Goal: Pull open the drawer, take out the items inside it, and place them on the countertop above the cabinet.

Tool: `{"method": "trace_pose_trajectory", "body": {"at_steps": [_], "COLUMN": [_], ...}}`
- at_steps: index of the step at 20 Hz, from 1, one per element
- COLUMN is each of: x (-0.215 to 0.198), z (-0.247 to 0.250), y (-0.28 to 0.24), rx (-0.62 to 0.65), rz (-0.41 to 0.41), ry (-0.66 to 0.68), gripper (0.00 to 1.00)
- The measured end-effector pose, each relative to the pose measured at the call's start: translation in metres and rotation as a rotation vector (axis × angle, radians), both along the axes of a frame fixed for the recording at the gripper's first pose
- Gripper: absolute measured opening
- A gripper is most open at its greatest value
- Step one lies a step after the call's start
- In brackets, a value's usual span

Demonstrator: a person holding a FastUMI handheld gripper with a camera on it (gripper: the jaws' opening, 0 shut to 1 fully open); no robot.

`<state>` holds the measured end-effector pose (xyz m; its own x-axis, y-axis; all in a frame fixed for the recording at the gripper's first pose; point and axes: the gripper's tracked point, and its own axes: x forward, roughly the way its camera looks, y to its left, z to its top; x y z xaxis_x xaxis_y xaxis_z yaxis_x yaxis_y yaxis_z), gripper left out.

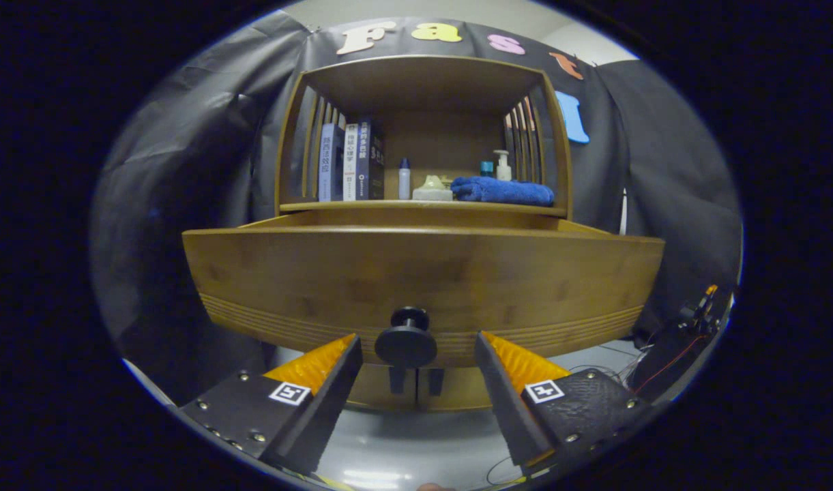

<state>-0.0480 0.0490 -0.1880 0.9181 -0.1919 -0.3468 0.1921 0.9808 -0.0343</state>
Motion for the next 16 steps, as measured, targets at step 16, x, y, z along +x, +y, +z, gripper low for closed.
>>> {"method": "trace_pose_trajectory", "body": {"at_steps": [16], "x": [0.048], "z": [-0.003], "y": [-0.009], "rx": [0.011], "rz": [-0.051], "ry": [-0.037], "gripper": [0.99]}}
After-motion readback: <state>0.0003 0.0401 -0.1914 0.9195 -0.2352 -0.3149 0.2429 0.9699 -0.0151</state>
